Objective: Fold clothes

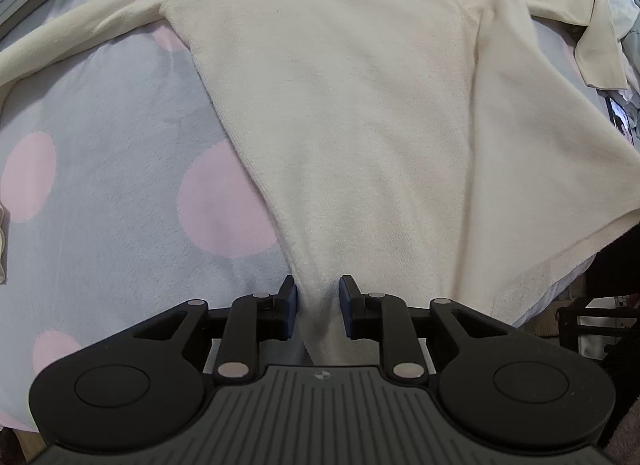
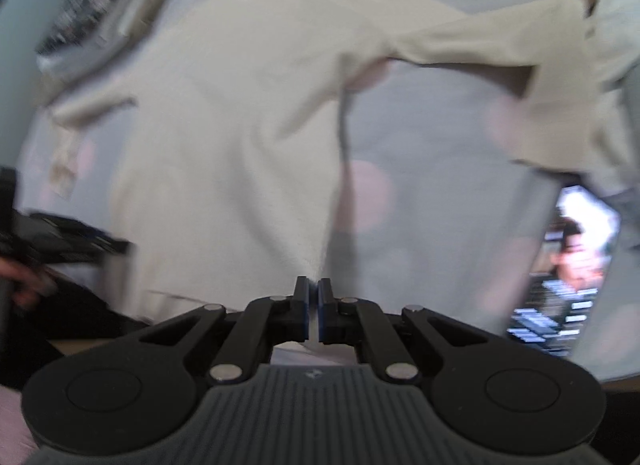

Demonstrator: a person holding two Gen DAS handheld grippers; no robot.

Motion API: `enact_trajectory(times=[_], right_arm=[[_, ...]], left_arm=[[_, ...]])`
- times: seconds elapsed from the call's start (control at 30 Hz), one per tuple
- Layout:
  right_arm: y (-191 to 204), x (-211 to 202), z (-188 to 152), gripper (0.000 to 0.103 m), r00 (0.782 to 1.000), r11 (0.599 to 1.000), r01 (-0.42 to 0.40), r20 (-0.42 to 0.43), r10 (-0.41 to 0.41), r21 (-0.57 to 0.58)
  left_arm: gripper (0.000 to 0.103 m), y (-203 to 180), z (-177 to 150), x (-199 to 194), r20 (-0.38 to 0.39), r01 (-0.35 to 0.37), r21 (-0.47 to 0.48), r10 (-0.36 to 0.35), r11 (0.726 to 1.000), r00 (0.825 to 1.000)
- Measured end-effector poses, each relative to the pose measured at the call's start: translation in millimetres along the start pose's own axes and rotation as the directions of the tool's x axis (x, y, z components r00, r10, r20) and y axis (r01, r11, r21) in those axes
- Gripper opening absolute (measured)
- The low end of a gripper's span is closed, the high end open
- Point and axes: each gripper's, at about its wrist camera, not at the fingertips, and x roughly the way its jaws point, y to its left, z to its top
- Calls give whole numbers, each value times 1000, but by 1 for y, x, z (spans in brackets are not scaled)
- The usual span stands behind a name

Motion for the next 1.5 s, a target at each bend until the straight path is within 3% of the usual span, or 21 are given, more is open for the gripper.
enact_trajectory(times=[0.17,0.23,0.33,0.37,0.4,0.43,0.47,0.57,0.73,0.93,1.0,1.07,1.3,1.4,1.5], right_arm=[[-22,15,6,1,989,996,86,-117,-88,-26],[-26,26,8,1,982,996,88,-168,-92,-28],[-30,34,15,7,981,997,76,-179,-79,-19],[-32,38,18,12,981,998,67,-184,-68,-12],[-34,43,20,31,980,998,56,-190,-55,-1],[-36,47,23,41,980,999,44,-197,-41,9],[-38,52,26,45,979,999,32,-203,-27,20],[-40,67,29,45,975,1000,14,-222,-7,27],[-36,86,27,42,968,999,26,-249,-34,-35],[-45,101,23,33,958,1000,-1,-286,1,-2],[-44,100,22,5,957,1000,-31,-288,28,-4],[-40,95,22,6,960,999,-50,-278,44,-14],[-31,39,35,5,967,991,-79,-249,50,-106],[-29,13,38,5,966,987,-96,-253,61,-128],[-26,-6,37,5,959,983,-122,-270,82,-136]], left_arm=[[20,-5,2,3,-6,-9,2,9,1000,1000],[22,-5,1,2,-9,-5,-4,5,1000,1000],[26,-2,-1,1,-15,9,-15,-9,1000,1000],[27,-1,-2,1,-16,16,-22,-16,1000,1000],[28,0,-3,0,-17,23,-30,-23,999,1000],[30,2,-5,-1,-19,32,-39,-33,999,999],[33,4,-6,-1,-21,45,-52,-46,998,999],[39,12,-13,-5,-15,83,-103,-85,991,996],[40,29,-21,-9,-18,104,-187,-109,977,994],[40,14,-24,-4,-60,91,-136,-100,987,993],[30,11,-23,-5,-56,85,-119,-93,989,994],[2,11,-21,-7,-48,94,-118,-100,989,994],[2,34,-14,-54,22,233,-145,-232,962,972],[2,50,-8,-96,95,268,-138,-257,953,962],[2,60,-8,-123,103,260,-121,-249,958,963]])
